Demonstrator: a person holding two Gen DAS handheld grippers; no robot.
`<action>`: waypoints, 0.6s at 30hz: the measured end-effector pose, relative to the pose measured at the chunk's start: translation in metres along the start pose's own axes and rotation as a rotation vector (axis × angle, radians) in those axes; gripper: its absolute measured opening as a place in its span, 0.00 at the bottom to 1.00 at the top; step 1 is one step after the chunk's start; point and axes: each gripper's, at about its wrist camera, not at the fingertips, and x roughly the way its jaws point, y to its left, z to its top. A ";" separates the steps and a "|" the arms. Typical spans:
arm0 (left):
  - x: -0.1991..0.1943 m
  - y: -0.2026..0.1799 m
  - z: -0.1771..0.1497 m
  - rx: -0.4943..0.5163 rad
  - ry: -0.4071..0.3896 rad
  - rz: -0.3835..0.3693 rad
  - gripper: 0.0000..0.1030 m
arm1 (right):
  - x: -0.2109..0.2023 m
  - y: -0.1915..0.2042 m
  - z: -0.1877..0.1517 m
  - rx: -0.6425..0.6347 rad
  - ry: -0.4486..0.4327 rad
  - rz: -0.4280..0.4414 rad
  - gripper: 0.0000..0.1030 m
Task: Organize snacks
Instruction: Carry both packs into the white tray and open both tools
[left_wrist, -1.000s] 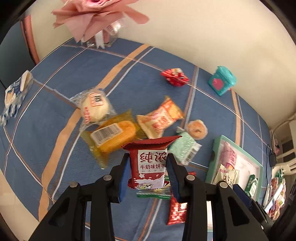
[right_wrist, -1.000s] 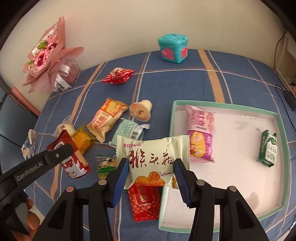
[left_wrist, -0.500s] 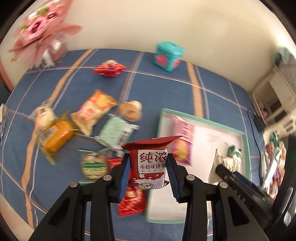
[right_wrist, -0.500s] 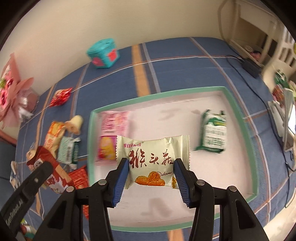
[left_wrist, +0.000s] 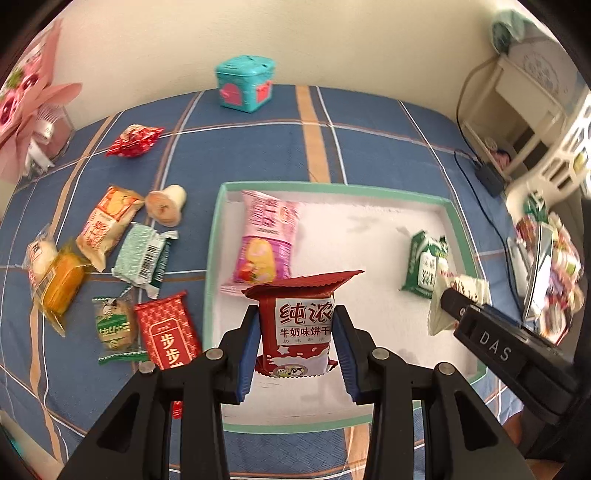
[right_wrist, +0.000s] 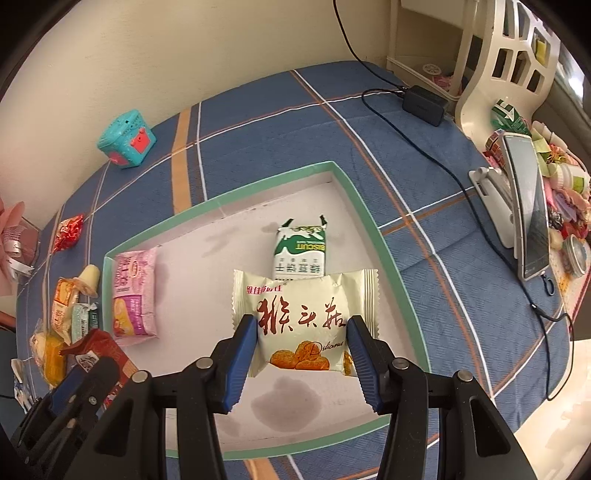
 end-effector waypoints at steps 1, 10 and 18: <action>0.003 -0.003 -0.001 0.007 0.006 0.003 0.39 | 0.001 -0.002 0.000 0.002 0.003 -0.003 0.52; 0.033 -0.008 -0.002 0.021 0.064 0.013 0.39 | 0.022 -0.007 -0.006 0.000 0.069 -0.016 0.52; 0.055 -0.008 -0.001 0.016 0.093 0.026 0.39 | 0.043 -0.010 -0.009 -0.001 0.106 -0.030 0.52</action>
